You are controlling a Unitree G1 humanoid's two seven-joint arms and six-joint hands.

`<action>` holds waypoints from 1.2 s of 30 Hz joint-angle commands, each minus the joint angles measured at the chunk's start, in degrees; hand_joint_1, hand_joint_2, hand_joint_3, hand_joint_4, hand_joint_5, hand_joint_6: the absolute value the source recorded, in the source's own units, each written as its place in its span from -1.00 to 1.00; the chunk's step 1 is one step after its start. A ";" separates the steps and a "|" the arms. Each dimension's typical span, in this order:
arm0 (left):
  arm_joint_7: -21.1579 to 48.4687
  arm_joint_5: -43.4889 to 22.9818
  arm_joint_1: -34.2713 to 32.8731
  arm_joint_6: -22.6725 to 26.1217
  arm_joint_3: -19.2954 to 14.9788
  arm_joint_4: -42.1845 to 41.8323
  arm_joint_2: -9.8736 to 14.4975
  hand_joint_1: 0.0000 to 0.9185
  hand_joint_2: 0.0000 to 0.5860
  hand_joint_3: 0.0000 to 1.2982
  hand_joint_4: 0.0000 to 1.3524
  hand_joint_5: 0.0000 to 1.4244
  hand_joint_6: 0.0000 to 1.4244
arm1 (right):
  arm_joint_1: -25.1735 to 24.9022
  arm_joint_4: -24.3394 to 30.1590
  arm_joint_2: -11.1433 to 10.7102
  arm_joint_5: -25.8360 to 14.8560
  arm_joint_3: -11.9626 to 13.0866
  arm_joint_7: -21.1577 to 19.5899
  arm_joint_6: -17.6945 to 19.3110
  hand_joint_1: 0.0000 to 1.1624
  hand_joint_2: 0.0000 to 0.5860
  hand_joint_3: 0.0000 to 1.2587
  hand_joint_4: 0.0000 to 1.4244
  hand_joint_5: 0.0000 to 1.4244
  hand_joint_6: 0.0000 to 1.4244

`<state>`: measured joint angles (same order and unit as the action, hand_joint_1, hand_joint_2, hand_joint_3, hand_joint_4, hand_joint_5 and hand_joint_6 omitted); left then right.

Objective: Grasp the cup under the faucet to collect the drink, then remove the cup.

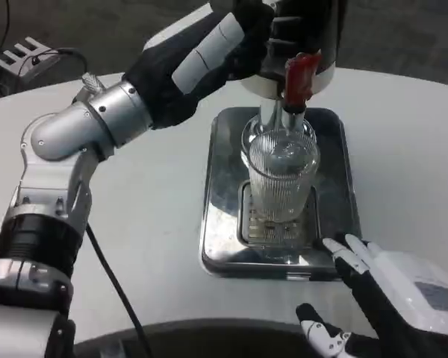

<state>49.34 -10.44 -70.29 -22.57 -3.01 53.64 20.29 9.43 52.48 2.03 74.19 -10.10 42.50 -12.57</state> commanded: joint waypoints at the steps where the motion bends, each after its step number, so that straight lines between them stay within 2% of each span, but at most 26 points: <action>1: 0.41 2.08 -1.09 -0.85 1.22 2.33 -1.05 -1.00 -0.68 -0.76 -0.83 -0.63 -0.63 | 0.33 0.46 0.37 -0.51 -0.09 0.22 -0.17 -0.34 0.57 -0.83 -1.00 -1.00 -0.89; 6: -0.35 3.48 -1.16 -1.63 1.66 4.12 -2.45 -1.00 -0.68 -0.75 -0.83 -0.63 -0.62 | 0.34 0.90 0.03 -0.88 0.30 0.38 -0.09 -0.34 0.57 -0.83 -1.00 -1.00 -0.89; 13: -1.12 4.50 -0.76 -2.79 2.46 5.36 -2.74 -1.00 -0.68 -0.75 -0.81 -0.63 -0.62 | 0.90 1.39 -0.07 -1.26 0.28 0.64 -0.02 -0.34 0.57 -0.83 -1.00 -1.00 -0.89; 24: -0.69 10.22 -0.08 -7.05 6.80 6.19 -1.81 -1.00 -0.69 -0.72 -0.79 -0.63 -0.63 | 2.03 2.32 0.04 -1.56 0.25 0.51 0.02 -0.34 0.57 -0.83 -1.00 -1.00 -0.89; 36: -2.45 15.18 -0.10 -11.59 11.67 8.44 -0.84 -1.00 -0.69 -0.71 -0.80 -0.63 -0.76 | 2.28 2.75 0.16 -5.14 2.47 0.58 -1.54 -0.34 0.57 -0.83 -1.00 -1.00 -0.90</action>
<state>45.73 0.75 -72.43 -35.10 6.00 59.84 19.32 11.43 54.32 1.85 70.42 -8.44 42.66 -13.21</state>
